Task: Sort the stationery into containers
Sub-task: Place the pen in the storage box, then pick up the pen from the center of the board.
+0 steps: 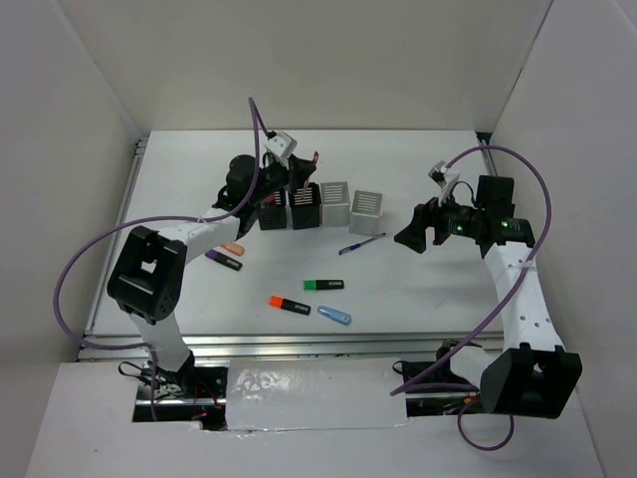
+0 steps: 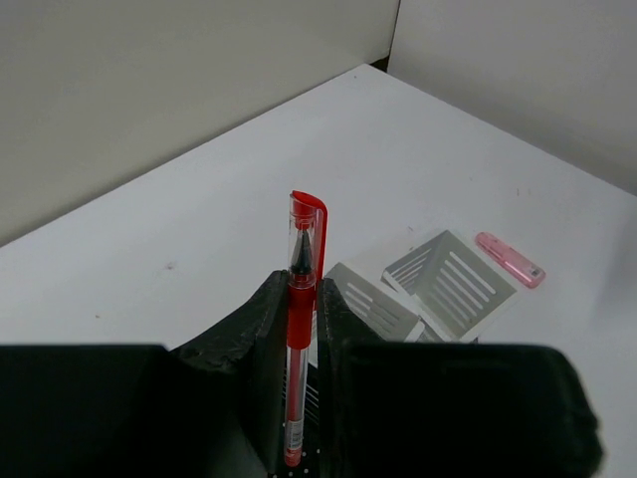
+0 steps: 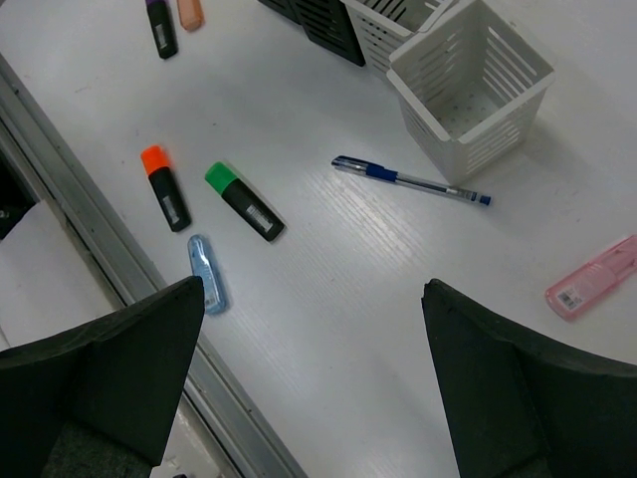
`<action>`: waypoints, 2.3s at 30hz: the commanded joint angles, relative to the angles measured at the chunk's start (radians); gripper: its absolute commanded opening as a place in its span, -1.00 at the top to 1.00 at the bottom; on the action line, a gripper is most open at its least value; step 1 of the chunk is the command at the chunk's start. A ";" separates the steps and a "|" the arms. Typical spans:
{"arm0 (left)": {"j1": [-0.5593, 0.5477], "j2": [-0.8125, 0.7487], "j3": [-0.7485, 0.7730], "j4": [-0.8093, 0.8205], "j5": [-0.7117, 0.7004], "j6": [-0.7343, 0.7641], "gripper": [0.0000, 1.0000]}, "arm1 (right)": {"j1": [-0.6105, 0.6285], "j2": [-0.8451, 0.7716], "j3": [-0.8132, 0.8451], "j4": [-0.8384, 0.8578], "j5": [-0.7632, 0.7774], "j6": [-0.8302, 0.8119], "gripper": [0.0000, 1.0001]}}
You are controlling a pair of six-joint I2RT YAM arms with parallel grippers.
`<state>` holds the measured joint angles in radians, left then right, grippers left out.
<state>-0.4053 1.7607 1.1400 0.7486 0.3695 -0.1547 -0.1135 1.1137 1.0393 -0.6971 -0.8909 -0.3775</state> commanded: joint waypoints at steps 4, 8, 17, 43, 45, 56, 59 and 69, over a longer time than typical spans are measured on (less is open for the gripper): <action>0.008 0.042 0.007 0.095 -0.036 -0.039 0.73 | 0.026 0.026 0.039 0.005 0.035 -0.043 -0.93; 0.010 0.052 -0.006 0.103 -0.052 -0.052 0.59 | 0.040 0.047 0.071 -0.007 0.053 -0.080 -0.93; 0.010 0.026 -0.026 0.066 -0.087 -0.020 -0.12 | 0.066 0.084 0.125 -0.004 0.078 -0.106 -0.94; 0.565 -0.320 0.230 -0.727 0.562 -0.250 -0.94 | 0.609 0.750 0.565 -0.366 0.575 -0.784 -0.18; 0.572 -0.357 0.190 -0.739 0.562 -0.230 -0.94 | 0.624 0.791 0.609 -0.351 0.605 -0.782 -0.21; 0.576 -0.415 0.070 -0.723 0.562 -0.269 -0.94 | 0.704 0.879 0.573 -0.285 0.779 -0.888 -0.23; 0.571 -0.412 0.075 -0.716 0.560 -0.276 -0.94 | 0.716 0.887 0.562 -0.289 0.779 -0.897 -0.23; 0.560 -0.423 0.073 -0.726 0.546 -0.278 -0.95 | 0.736 0.963 0.573 -0.260 0.842 -0.922 -0.25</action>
<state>0.1600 1.3731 1.2079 -0.0093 0.9024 -0.4240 0.6178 2.0441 1.5906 -0.9924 -0.0814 -1.2770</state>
